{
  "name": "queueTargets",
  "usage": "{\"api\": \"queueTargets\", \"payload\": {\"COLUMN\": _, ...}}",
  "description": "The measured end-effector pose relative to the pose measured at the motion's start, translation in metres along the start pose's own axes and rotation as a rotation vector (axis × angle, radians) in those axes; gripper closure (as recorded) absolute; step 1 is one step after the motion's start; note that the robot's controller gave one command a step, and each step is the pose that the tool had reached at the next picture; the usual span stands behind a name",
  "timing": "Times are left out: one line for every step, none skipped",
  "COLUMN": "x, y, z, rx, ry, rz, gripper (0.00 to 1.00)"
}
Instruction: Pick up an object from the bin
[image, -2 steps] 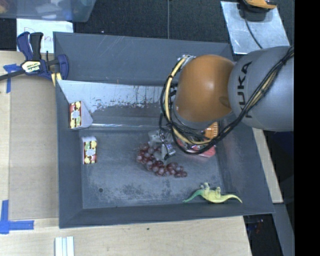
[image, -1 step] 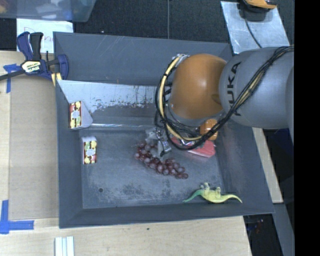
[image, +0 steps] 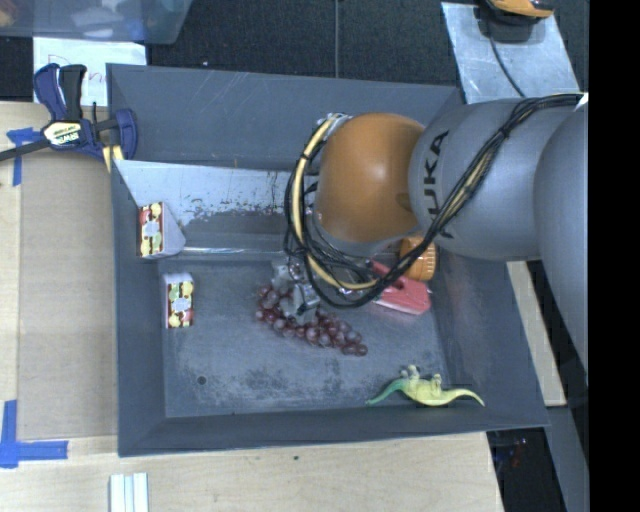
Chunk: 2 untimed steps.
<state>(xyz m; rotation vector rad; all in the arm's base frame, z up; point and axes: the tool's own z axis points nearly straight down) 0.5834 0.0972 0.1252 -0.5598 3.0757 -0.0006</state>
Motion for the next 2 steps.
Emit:
{"api": "queueTargets", "payload": {"x": -0.004, "y": 0.041, "z": -0.040, "rx": 0.000, "ry": 0.006, "rz": -0.003, "gripper": 1.00}}
{"api": "queueTargets", "payload": {"x": 0.029, "y": 0.006, "z": -0.119, "rx": -0.002, "ry": 0.008, "rz": 0.001, "gripper": 1.00}}
